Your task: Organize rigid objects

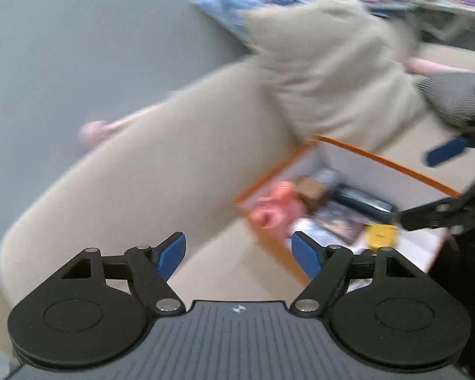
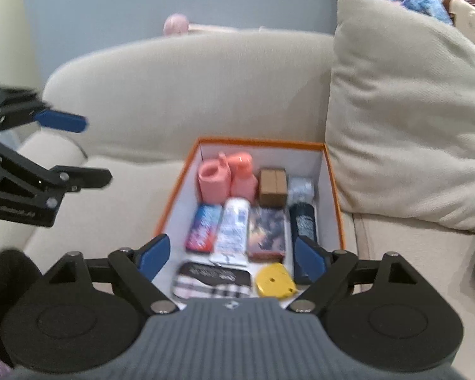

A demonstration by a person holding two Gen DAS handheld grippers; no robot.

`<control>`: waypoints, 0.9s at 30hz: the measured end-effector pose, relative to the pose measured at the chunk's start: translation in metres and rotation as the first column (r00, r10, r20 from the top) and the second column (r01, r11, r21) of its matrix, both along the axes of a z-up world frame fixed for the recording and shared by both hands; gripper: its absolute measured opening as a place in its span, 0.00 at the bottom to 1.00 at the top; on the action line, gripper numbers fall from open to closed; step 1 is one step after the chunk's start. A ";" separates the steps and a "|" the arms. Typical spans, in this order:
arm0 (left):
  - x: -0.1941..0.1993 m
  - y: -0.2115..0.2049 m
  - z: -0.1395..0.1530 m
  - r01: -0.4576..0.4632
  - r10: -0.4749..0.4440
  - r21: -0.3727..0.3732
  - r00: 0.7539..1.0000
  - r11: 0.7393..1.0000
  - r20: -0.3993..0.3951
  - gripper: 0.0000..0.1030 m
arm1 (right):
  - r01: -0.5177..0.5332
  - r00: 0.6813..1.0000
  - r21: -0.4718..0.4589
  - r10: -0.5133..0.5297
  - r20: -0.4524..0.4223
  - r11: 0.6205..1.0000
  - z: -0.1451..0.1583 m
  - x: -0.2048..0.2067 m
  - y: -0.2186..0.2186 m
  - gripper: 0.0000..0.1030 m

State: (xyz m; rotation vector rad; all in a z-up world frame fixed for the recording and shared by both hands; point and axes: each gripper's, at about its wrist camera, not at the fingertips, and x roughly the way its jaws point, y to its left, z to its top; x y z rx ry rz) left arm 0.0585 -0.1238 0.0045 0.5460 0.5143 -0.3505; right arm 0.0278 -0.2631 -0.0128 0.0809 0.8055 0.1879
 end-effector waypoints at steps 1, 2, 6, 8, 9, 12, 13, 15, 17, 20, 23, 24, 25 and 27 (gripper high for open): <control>-0.005 0.006 0.002 -0.045 0.045 -0.017 0.999 0.999 0.015 0.89 | 0.009 1.000 0.003 -0.009 0.020 1.000 0.002 -0.005 0.004 0.87; -0.010 0.012 0.003 -0.077 0.078 -0.036 0.997 0.996 0.022 0.90 | 0.018 0.999 0.004 -0.018 0.039 1.000 0.005 -0.011 0.009 0.88; -0.033 0.038 0.009 -0.211 0.222 -0.206 0.975 0.955 0.028 0.99 | 0.063 0.992 0.039 -0.067 0.103 0.997 0.014 -0.031 0.023 0.93; -0.042 0.051 0.011 -0.272 0.289 -0.319 0.957 0.908 0.007 1.00 | 0.083 0.987 0.051 -0.089 0.137 0.995 0.018 -0.042 0.032 0.98; -0.047 0.057 0.010 -0.287 0.306 -0.358 0.952 0.889 -0.004 1.00 | 0.096 0.983 0.050 -0.103 0.154 0.994 0.019 -0.046 0.035 0.99; -0.058 0.067 0.005 -0.299 0.312 -0.417 0.949 0.858 -0.037 1.00 | 0.146 0.970 0.029 -0.149 0.190 0.989 0.018 -0.061 0.045 0.99; -0.059 0.068 0.001 -0.307 0.317 -0.417 0.947 0.856 -0.046 1.00 | 0.163 0.967 0.027 -0.165 0.193 0.986 0.017 -0.067 0.047 0.99; -0.062 0.070 -0.006 -0.343 0.344 -0.405 0.936 0.848 -0.073 1.00 | 0.190 0.961 0.030 -0.192 0.200 0.981 0.014 -0.076 0.050 0.99; -0.066 0.071 -0.016 -0.377 0.370 -0.383 0.924 0.843 -0.094 1.00 | 0.213 0.955 0.026 -0.214 0.206 0.977 0.008 -0.084 0.054 0.99; -0.070 0.068 -0.031 -0.392 0.368 -0.368 0.920 0.843 -0.137 1.00 | 0.221 0.954 -0.003 -0.216 0.206 0.975 0.000 -0.093 0.059 0.99; -0.078 0.065 -0.043 -0.394 0.365 -0.339 0.919 0.854 -0.148 1.00 | 0.227 0.953 -0.020 -0.218 0.209 0.974 -0.007 -0.102 0.063 0.99; -0.078 0.064 -0.047 -0.393 0.364 -0.331 0.919 0.858 -0.149 1.00 | 0.225 0.954 -0.023 -0.216 0.207 0.974 -0.010 -0.105 0.065 0.99; -0.079 0.063 -0.050 -0.391 0.361 -0.327 0.920 0.860 -0.152 1.00 | 0.220 0.956 -0.027 -0.210 0.203 0.975 -0.011 -0.105 0.065 0.99; -0.080 0.062 -0.056 -0.395 0.362 -0.323 0.918 0.860 -0.160 1.00 | 0.214 0.960 -0.040 -0.203 0.192 0.976 -0.017 -0.107 0.068 0.99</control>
